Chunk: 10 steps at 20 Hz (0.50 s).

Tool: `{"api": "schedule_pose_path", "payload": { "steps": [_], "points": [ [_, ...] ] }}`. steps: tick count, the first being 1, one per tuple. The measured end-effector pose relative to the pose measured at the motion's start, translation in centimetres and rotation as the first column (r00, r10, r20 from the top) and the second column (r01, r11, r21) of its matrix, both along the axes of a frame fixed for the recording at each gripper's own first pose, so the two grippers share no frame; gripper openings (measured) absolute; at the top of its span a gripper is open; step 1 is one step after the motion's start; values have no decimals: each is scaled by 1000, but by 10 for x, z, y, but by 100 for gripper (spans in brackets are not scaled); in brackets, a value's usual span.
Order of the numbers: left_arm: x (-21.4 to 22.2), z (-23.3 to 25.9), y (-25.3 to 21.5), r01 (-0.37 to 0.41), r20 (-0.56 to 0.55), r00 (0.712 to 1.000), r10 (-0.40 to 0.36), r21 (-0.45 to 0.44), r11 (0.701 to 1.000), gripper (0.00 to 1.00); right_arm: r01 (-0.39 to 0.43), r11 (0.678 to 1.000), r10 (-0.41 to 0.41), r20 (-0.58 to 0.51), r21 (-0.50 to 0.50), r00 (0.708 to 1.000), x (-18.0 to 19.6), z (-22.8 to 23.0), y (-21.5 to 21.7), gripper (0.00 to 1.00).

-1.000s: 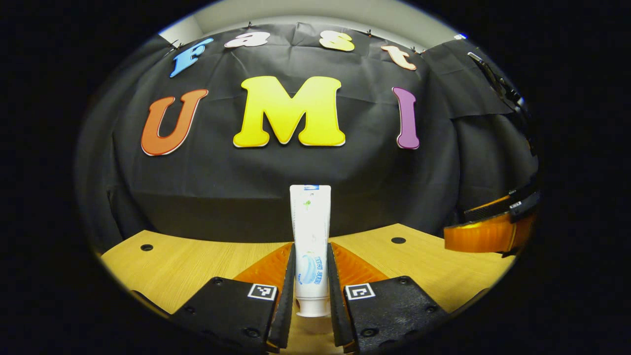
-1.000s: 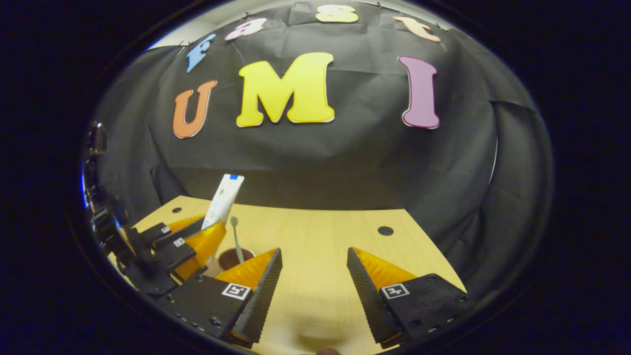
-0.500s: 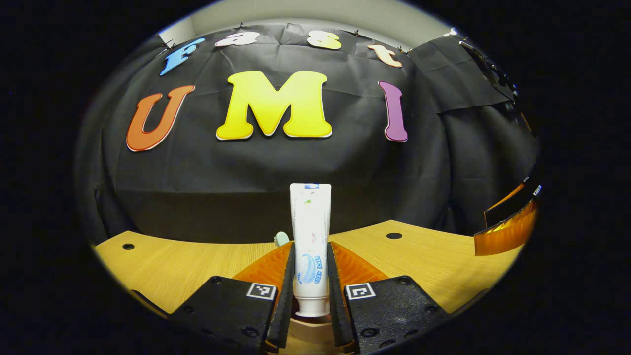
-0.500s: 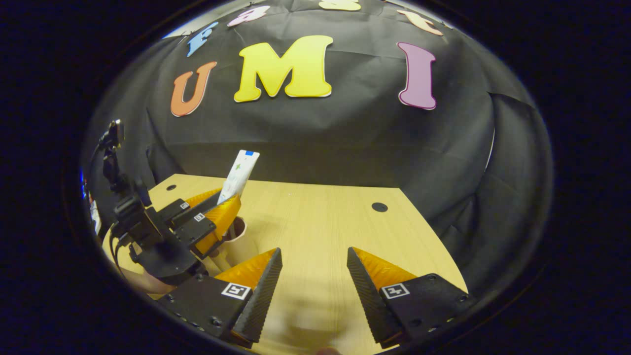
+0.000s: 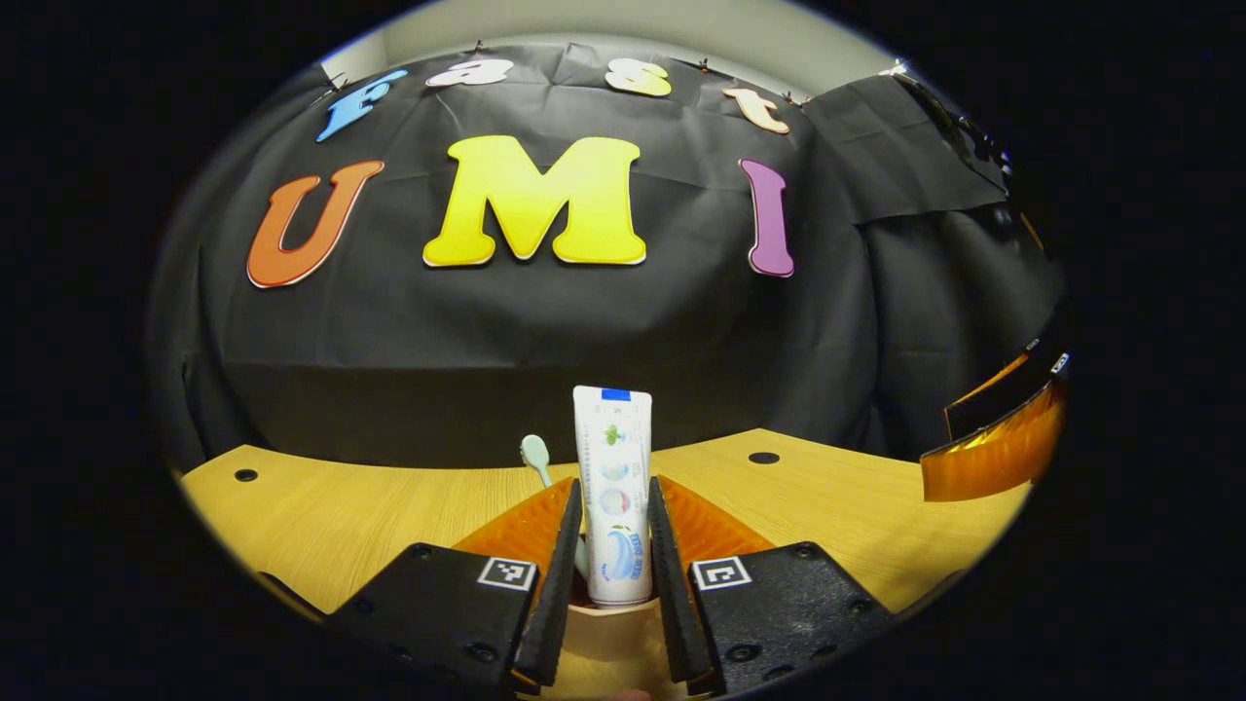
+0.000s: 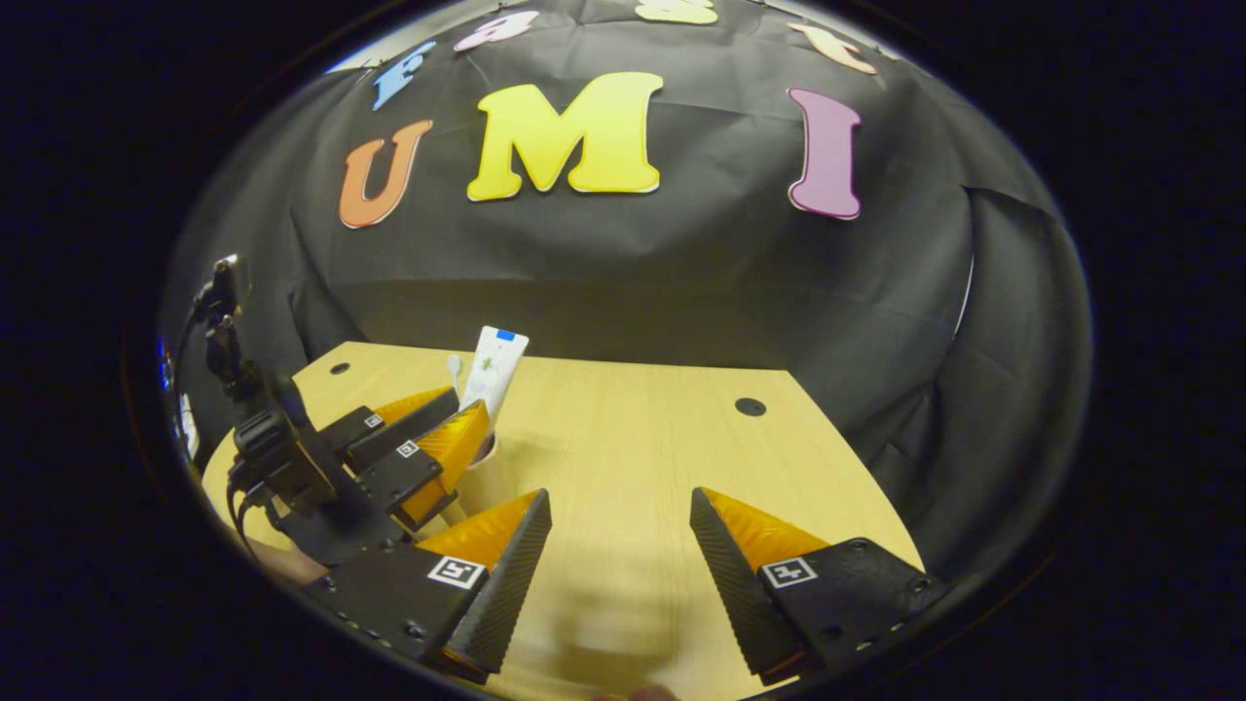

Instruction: Put the toothbrush and toothpaste on the desktop into the cup, then pick up the cup and place it on the coaster on the desktop.

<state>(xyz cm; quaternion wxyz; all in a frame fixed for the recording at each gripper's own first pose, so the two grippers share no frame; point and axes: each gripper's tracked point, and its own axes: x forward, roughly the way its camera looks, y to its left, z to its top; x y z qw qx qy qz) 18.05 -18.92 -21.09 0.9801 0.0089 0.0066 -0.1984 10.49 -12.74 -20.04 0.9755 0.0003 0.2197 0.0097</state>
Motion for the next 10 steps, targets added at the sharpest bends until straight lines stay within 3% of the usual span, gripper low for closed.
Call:
{"api": "schedule_pose_path", "payload": {
  "steps": [5, 6, 7, 9, 10],
  "points": [
    [-13, 0, 11, -24, -57, 998, 23, -16, 1000, 46, -5, 1000, 5, 9, 3, 1000, -4, 6, 6, 88],
    [-20, 4, 10, -10, -64, 998, 9, -22, 1000, 58, 20, 1000, -20, -15, -18, 1000, -4, 2, 2, 89],
    [-28, 14, 12, -7, -61, 998, 5, -31, 1000, 54, 29, 999, -29, -34, -17, 999, -8, -1, 4, 90],
    [-42, 32, 24, -21, -65, 998, 18, -58, 998, 60, 34, 999, -33, -51, 2, 998, -7, 1, 12, 93],
    [-49, 38, 30, -41, -81, 996, 36, -60, 997, 74, 26, 1000, -26, -52, 5, 998, -8, 5, 18, 95]
  ]
}}
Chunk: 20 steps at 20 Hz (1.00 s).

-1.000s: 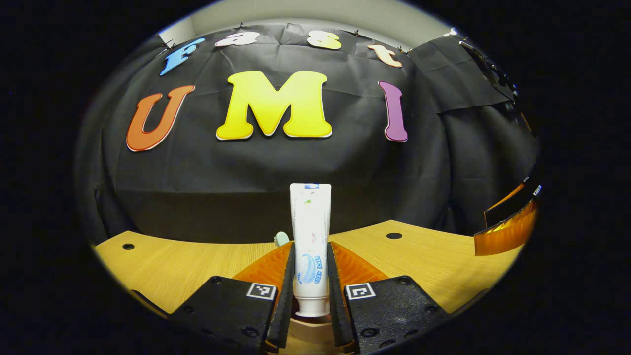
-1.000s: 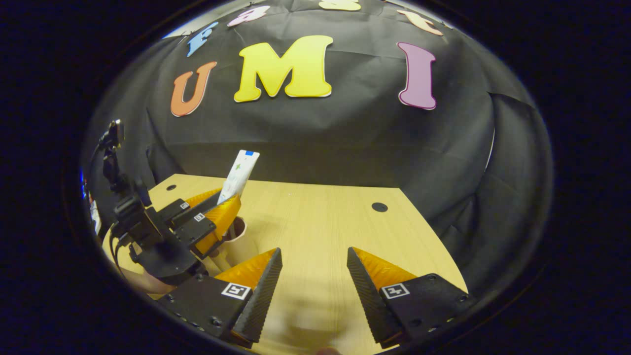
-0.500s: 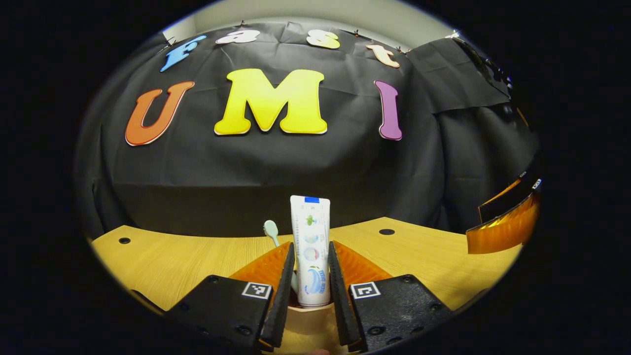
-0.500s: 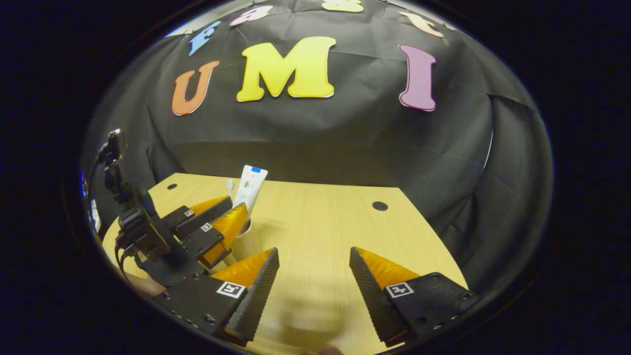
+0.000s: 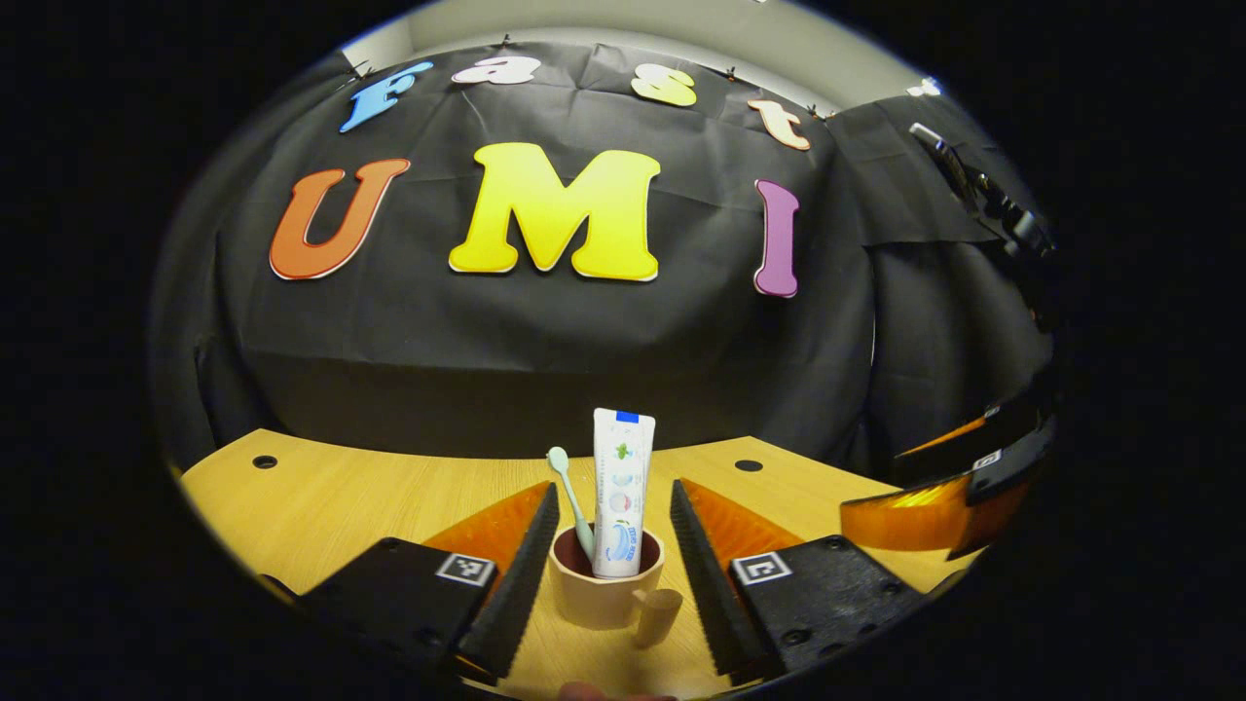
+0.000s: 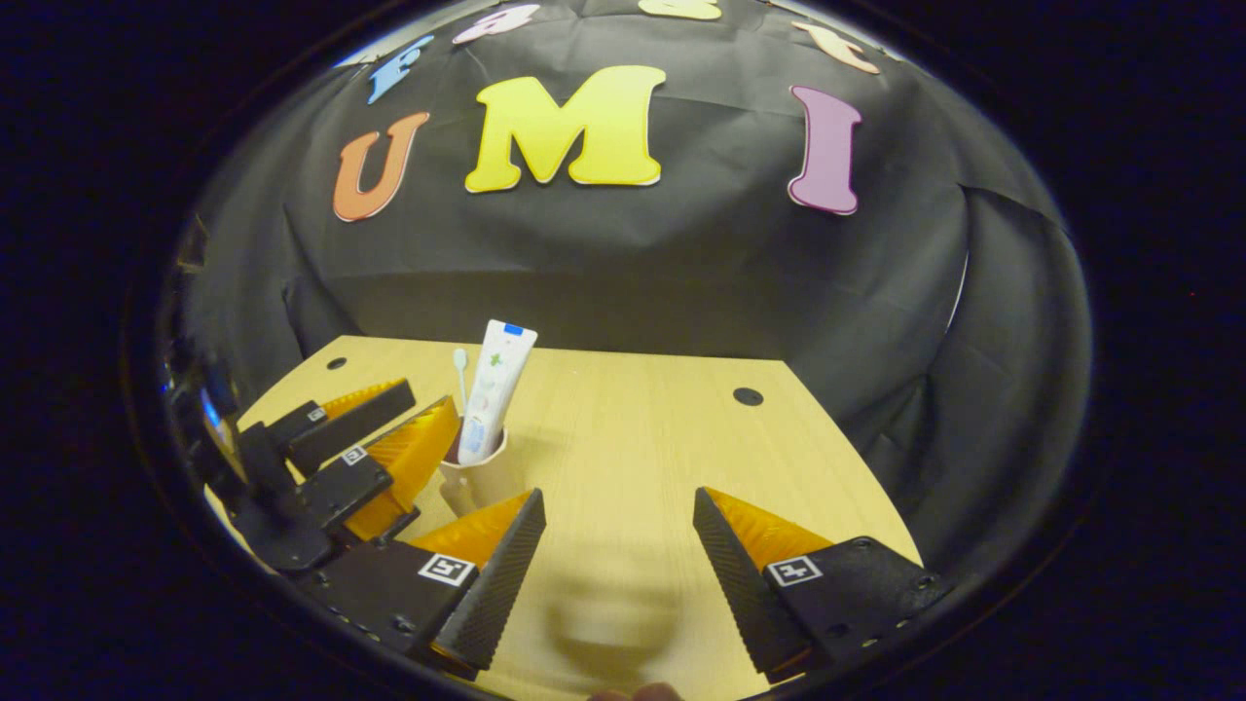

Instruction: Put the toothbrush and toothpaste on the desktop into the cup, then pick up the cup and place it on the coaster on the desktop.

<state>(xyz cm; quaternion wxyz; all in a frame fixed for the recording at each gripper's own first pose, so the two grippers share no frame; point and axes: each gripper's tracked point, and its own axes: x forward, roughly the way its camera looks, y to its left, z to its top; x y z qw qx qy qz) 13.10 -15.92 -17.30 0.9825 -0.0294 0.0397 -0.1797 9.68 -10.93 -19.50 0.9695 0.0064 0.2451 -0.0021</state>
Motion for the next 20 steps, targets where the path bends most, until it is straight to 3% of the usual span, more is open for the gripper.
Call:
{"api": "schedule_pose_path", "payload": {
  "steps": [2, 3, 8, 11, 17, 20],
  "points": [
    [-17, 10, 17, -44, -31, 999, 45, 11, 999, 93, -19, 1000, 19, 1, -7, 1000, 1, 8, 11, 93],
    [-25, 17, 27, -63, -39, 997, 64, 12, 998, 97, -37, 999, 37, -3, -4, 999, 1, 11, 20, 93],
    [-54, 50, 84, -196, -65, 978, 198, 36, 980, 98, -110, 994, 111, -38, 26, 993, 7, 24, 59, 96],
    [-74, 64, 114, -252, -78, 963, 256, 58, 966, 98, -123, 991, 128, -124, 46, 984, 11, 8, 77, 95],
    [-106, 84, 159, -340, -76, 935, 346, 76, 937, 98, -133, 988, 152, -294, 84, 943, 22, -19, 109, 94],
    [-114, 91, 182, -388, -87, 915, 394, 71, 919, 98, -146, 988, 156, -400, 55, 903, 33, -38, 115, 94]
  ]
}}
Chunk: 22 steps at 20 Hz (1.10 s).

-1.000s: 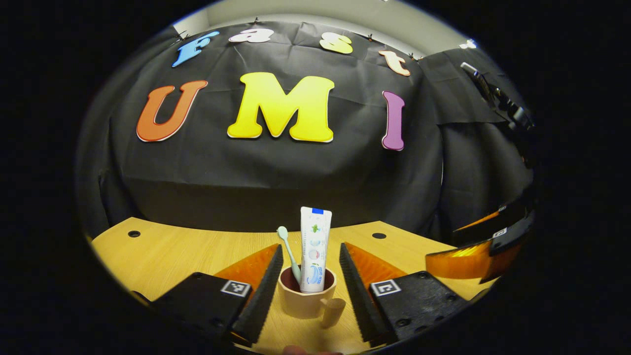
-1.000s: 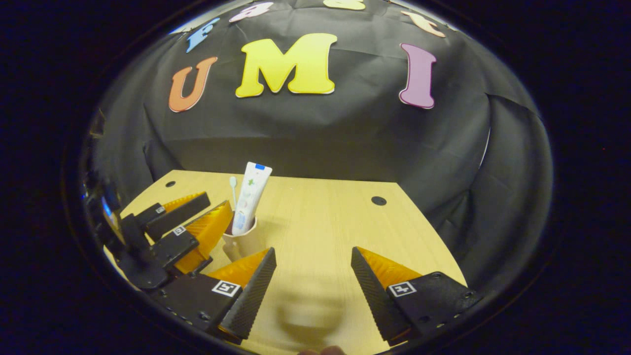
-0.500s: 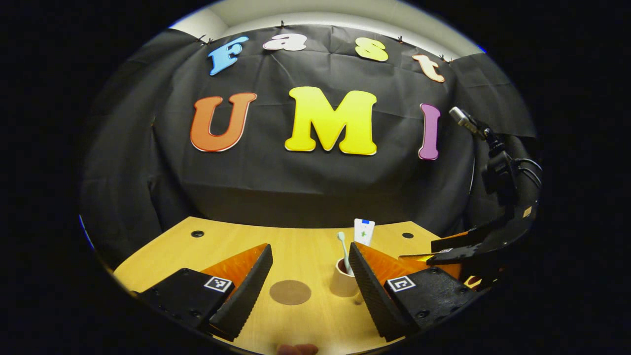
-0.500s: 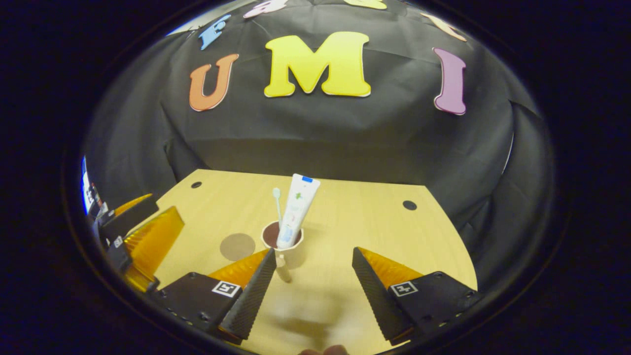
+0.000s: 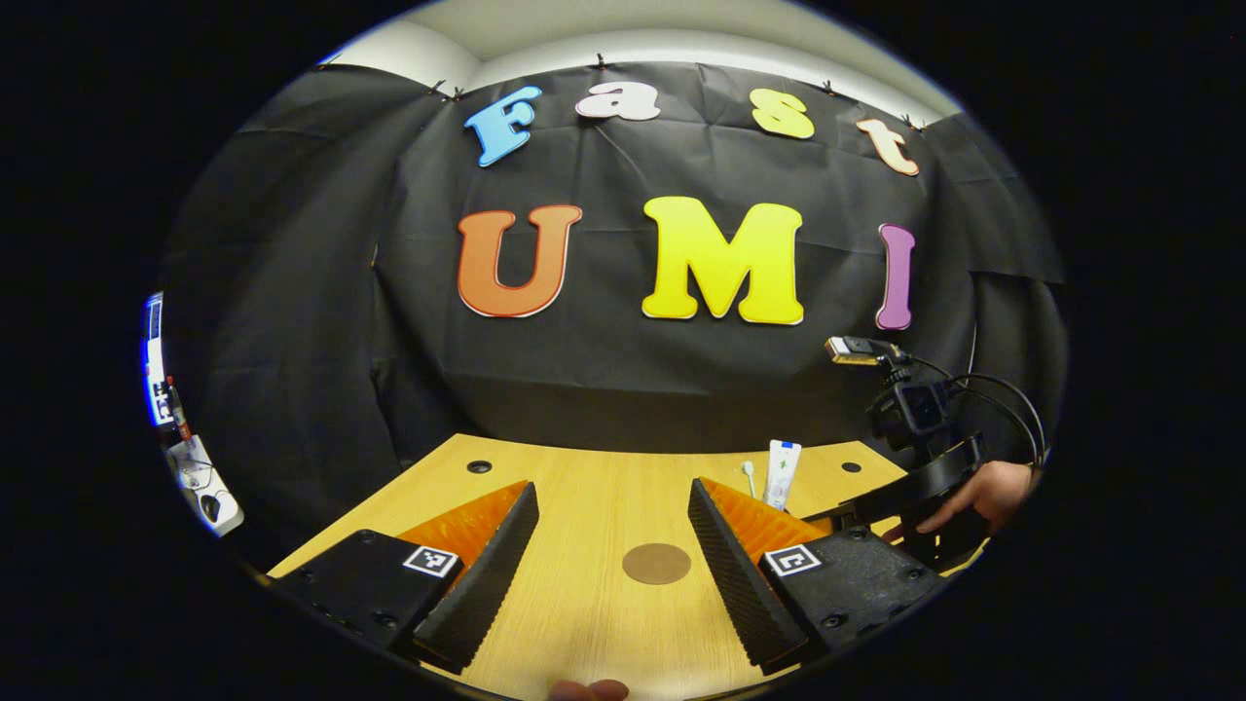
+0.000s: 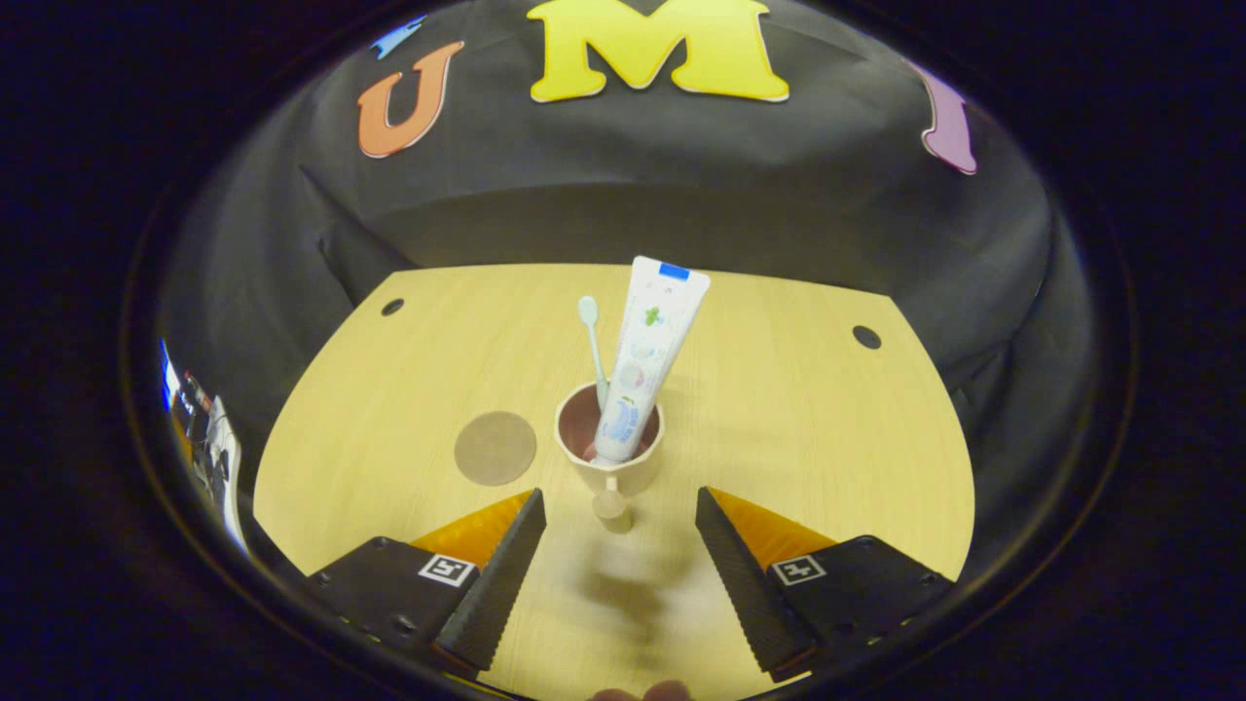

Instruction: Put the toothbrush and toothpaste on the desktop into the cup, then pick up the cup and place it on the coaster on the desktop.

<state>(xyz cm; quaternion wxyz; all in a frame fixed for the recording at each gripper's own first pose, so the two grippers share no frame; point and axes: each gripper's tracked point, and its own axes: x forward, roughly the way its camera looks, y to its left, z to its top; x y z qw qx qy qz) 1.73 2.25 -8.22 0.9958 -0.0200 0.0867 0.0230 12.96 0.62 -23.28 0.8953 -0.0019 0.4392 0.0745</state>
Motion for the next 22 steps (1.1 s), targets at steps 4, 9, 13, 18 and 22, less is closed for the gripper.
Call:
{"api": "schedule_pose_path", "payload": {
  "steps": [4, 9, 13, 18, 22],
  "points": [
    [-6, 9, 36, -86, -7, 996, 86, -3, 996, 98, -3, 1000, -2, -179, -28, 984, 8, -33, 5, 94],
    [-10, 13, 75, -161, -13, 987, 162, 44, 986, 98, 6, 998, -23, -287, -58, 958, 21, -64, 7, 94],
    [-10, 10, 81, -164, -33, 986, 165, 25, 986, 98, -8, 996, -21, -317, -89, 948, 32, -76, 9, 93],
    [-4, 9, 79, -159, -45, 986, 160, 27, 987, 98, -33, 995, -4, -363, -96, 932, 33, -88, 16, 72],
    [-5, 0, 84, -176, -78, 981, 176, 7, 984, 98, -24, 995, -17, -389, -102, 921, 34, -92, 17, 60]
  ]
}}
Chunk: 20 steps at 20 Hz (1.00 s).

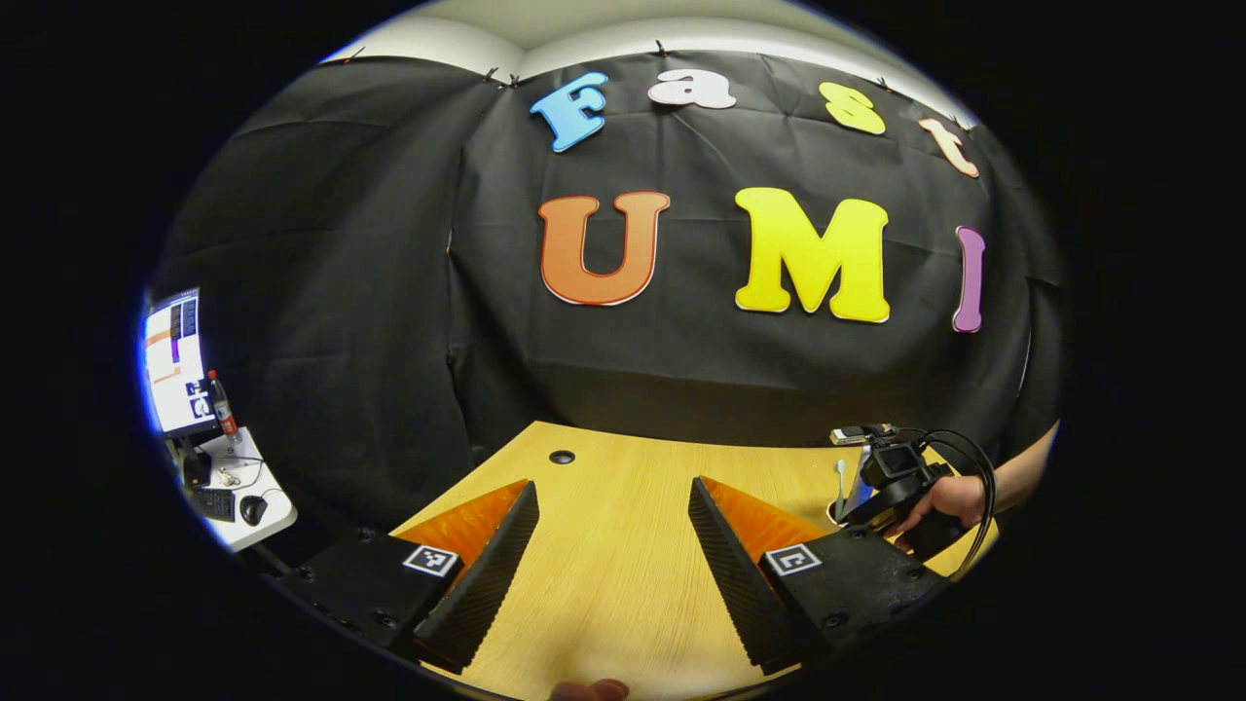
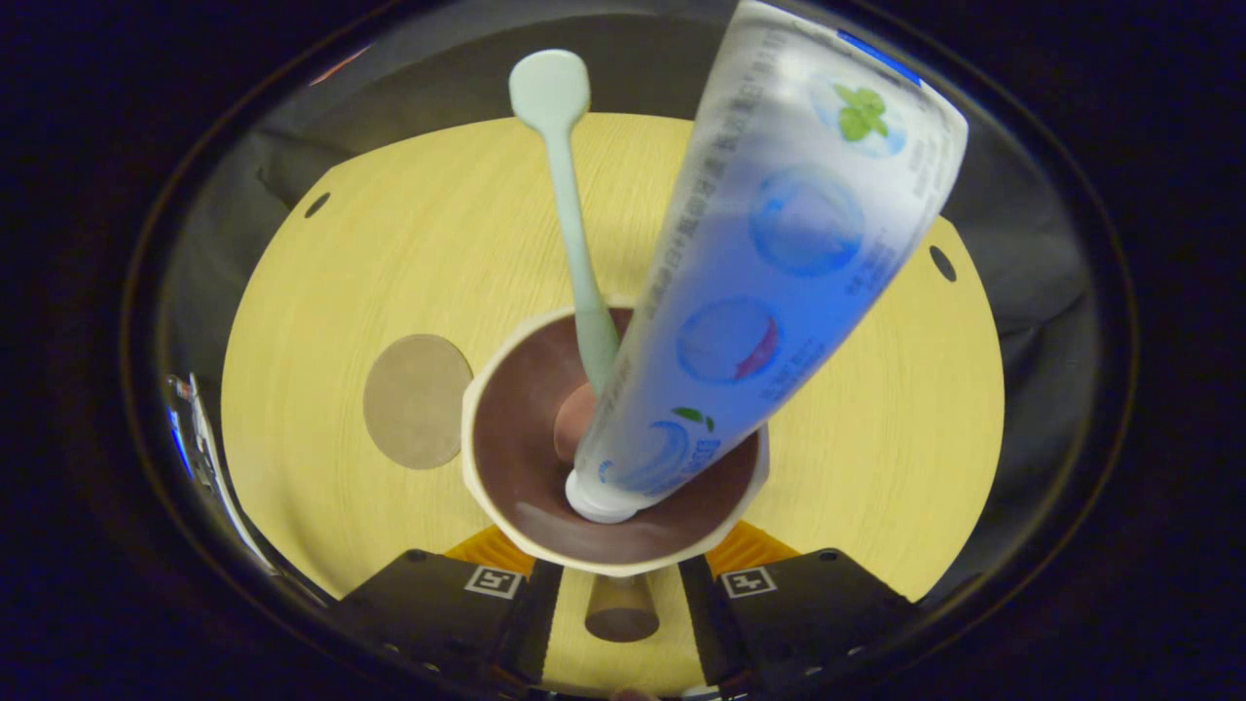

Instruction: Put the toothbrush and toothpaste on the desktop into the cup, then pick up the cup and place it on the coaster on the desktop.

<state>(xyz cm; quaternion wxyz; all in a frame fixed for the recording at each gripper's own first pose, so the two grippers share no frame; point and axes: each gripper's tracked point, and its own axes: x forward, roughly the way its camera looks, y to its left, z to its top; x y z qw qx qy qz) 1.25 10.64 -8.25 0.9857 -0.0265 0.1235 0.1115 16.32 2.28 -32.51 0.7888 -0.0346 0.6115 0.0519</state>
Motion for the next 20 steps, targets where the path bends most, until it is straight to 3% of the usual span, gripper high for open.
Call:
{"api": "schedule_pose_path", "payload": {
  "steps": [2, 12, 20],
  "points": [
    [0, -3, 5, -11, -9, 1000, 11, 5, 1000, 98, 37, 999, -37, -13, 11, 999, -3, 0, -2, 29],
    [-3, -5, 7, -7, -18, 1000, 6, -13, 1000, 98, 2, 1000, -2, 13, -12, 1000, 1, 14, 7, 23],
    [-21, -11, 31, -54, -37, 998, 52, -29, 998, 98, -131, 991, 130, 40, 34, 991, 4, 38, 98, 23]
  ]
}}
